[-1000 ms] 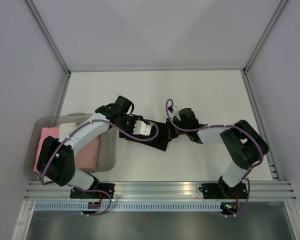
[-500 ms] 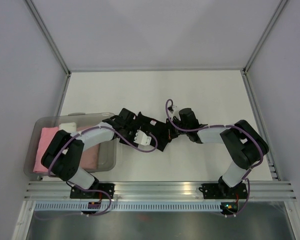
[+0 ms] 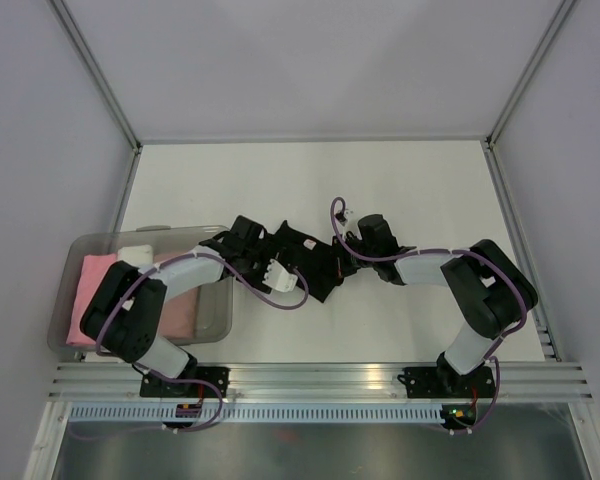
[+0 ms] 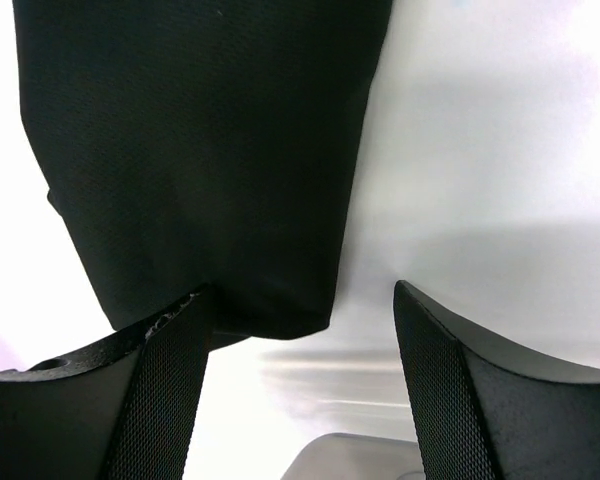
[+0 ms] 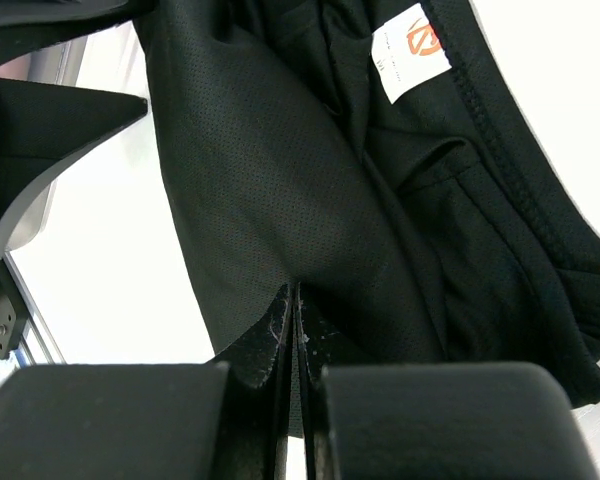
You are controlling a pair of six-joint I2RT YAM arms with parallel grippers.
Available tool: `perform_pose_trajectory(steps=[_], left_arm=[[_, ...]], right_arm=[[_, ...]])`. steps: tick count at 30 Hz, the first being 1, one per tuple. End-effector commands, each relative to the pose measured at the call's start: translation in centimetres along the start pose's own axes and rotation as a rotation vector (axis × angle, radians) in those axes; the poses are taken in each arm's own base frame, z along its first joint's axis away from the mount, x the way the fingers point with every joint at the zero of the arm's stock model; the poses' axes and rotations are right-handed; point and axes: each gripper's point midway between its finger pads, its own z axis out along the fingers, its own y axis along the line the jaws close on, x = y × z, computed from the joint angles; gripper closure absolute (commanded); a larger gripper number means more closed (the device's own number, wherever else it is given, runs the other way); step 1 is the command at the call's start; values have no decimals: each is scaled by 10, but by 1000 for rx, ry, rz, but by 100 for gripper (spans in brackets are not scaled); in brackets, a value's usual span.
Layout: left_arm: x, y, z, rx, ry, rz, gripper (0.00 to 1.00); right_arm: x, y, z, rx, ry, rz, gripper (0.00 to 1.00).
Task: Roll the t-shirts
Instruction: Roll the tshirt
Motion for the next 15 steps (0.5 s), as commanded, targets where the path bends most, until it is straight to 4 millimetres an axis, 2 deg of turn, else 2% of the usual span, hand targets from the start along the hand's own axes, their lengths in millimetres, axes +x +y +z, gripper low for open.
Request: perform_pose_trajectory(steps=[1, 6, 10, 12, 15], left_arm=[[-15, 15, -8, -48, -93, 97, 23], [5, 22, 6, -20, -34, 66, 23], [11, 6, 16, 37, -21, 82, 23], [13, -10, 22, 77, -24, 99, 23], [16, -16, 28, 100, -21, 95, 30]], right_arm=[[-18, 9, -3, -26, -37, -33, 93], [-16, 8, -4, -22, -32, -37, 93], [-17, 7, -3, -21, -32, -38, 93], [-19, 8, -3, -22, -36, -47, 92], [-20, 9, -4, -30, -33, -70, 90]])
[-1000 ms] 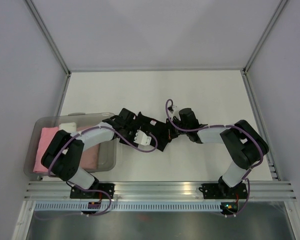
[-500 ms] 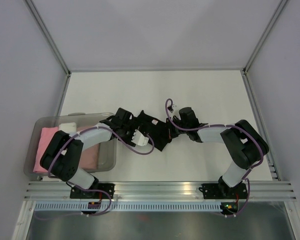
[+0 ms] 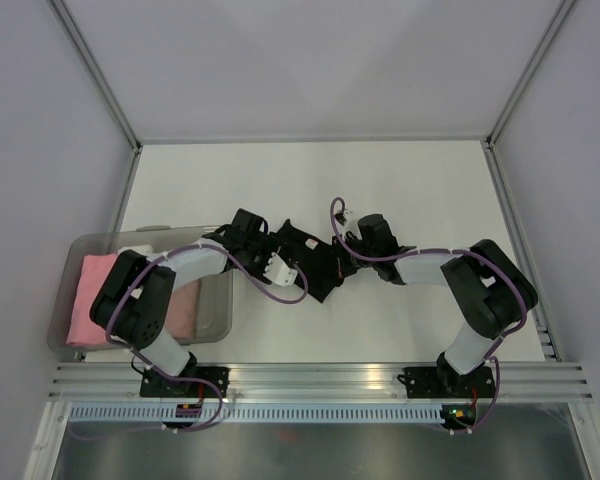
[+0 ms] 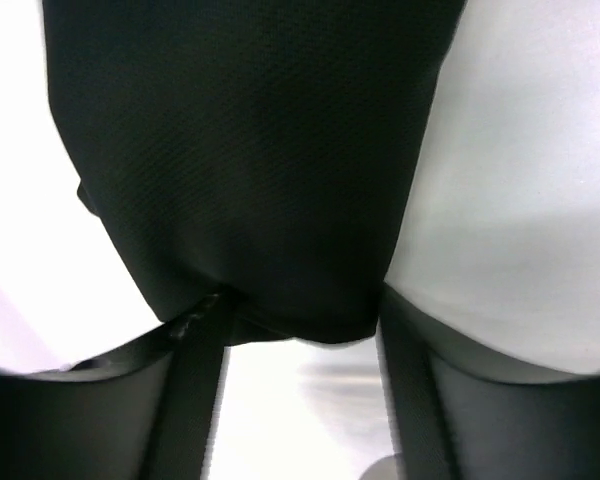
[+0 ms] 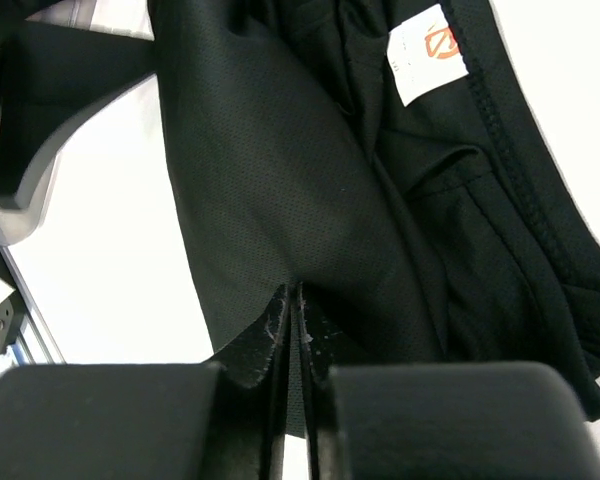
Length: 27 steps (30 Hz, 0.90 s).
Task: Roll the t-shirts
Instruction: Roll the tshirt
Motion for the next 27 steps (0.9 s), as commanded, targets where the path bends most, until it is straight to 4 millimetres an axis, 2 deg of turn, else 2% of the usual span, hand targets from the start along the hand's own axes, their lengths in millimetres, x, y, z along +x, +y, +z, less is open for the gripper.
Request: perform_pose_trajectory(steps=[1, 3, 4, 6, 7, 8, 9, 10, 11, 12, 13, 14, 15, 17, 18, 25, 27], left_arm=[[1, -37, 18, 125, -28, 9, 40], [-2, -34, 18, 120, -40, 9, 56], [-4, -33, 18, 116, -56, 10, 71], [-6, -30, 18, 109, -65, 9, 90], [-8, -27, 17, 103, -70, -3, 97], [-8, -24, 16, 97, -72, -8, 98], [-10, -28, 14, 117, -80, -32, 98], [-12, -21, 11, 109, -87, -44, 98], [-15, -20, 8, 118, -98, -64, 98], [-20, -30, 4, 170, -120, -99, 98], [-24, -20, -1, 163, -133, -130, 98], [-26, -21, -5, 183, -142, -157, 98], [-30, -20, -8, 193, -161, -203, 98], [-33, -19, -17, 227, -169, -244, 98], [-35, -20, -20, 235, -176, -258, 98], [-40, -36, -30, 331, -200, -322, 98], [-42, -36, -30, 333, -207, -327, 98]], right_arm=[[-20, 9, -4, -24, -35, -70, 87], [-23, 10, -9, -23, -45, -107, 83], [-24, 9, -11, -9, -49, -117, 73], [-31, 12, -19, 5, -70, -163, 65], [-30, 7, -23, 42, -60, -213, 59], [-31, 7, -26, 60, -61, -265, 57], [-29, 18, -30, 56, -62, -337, 55], [-27, 16, -32, 87, -57, -435, 52], [-23, 33, -35, 58, -66, -536, 51], [-9, 34, -36, 49, -46, -592, 50], [-7, 34, -38, 58, -51, -712, 47], [-4, 40, -42, 56, -63, -778, 46], [9, 46, -41, 49, -49, -834, 44], [15, 45, -42, 85, -35, -952, 42], [21, 51, -42, 79, -27, -999, 41], [20, 27, -43, 270, 11, -1125, 39], [18, 28, -39, 266, 2, -1123, 38]])
